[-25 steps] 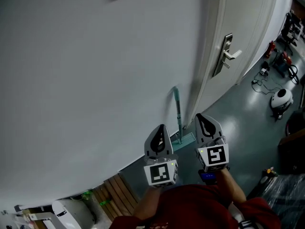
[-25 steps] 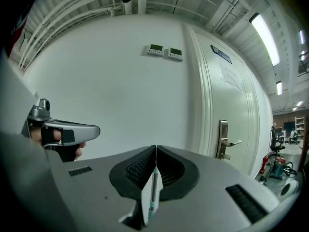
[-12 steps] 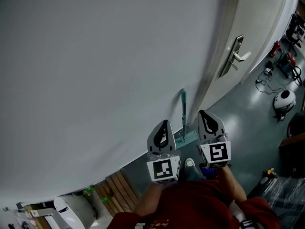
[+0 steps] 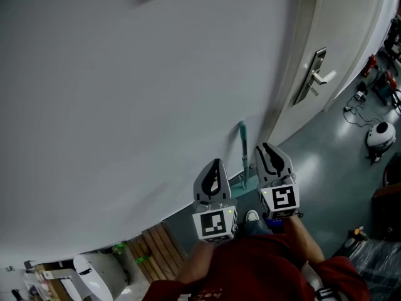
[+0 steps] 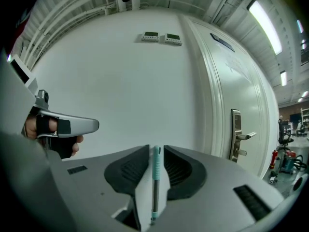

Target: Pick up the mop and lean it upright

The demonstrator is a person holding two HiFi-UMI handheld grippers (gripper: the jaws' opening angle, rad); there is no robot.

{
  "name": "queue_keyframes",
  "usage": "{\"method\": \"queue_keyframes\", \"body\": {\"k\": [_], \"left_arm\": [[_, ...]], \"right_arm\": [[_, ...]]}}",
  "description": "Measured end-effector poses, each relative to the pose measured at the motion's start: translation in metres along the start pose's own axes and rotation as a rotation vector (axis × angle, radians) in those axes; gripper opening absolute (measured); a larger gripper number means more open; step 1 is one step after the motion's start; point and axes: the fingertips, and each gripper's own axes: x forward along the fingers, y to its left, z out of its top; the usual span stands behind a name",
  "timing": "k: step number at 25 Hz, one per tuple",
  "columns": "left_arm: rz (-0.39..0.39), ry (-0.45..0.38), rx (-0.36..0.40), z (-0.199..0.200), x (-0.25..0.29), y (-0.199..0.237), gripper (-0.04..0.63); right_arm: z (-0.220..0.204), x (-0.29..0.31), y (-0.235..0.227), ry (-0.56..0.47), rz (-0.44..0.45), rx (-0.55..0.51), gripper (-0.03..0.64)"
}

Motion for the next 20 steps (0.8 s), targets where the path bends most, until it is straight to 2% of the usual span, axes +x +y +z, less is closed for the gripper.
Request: {"method": "queue_keyframes", "body": {"k": [1, 2, 9, 13, 20], "left_arm": [[0.003, 0.0, -0.001, -0.001, 0.0, 0.0, 0.012], [0.006, 0.002, -0.001, -0.002, 0.0, -0.001, 0.012], [0.041, -0.01, 0.008, 0.006, 0.0, 0.0, 0.012], [0.061, 0.001, 0.004, 0.003, -0.004, 0.003, 0.012], [0.083, 0.003, 0.022, 0.004, -0.007, 0.003, 0.012]], "right_arm": [[-0.004, 0.004, 0.001, 0.004, 0.018, 0.005, 0.136], [-0.008, 0.008, 0.003, 0.011, 0.032, 0.005, 0.15], [-0.025, 0.035, 0.01, 0.094, 0.084, 0.053, 0.196], [-0.045, 0.051, 0.009, 0.112, 0.096, 0.021, 0.209], [-0.054, 0.08, 0.0, 0.125, 0.098, 0.014, 0.222]]}}
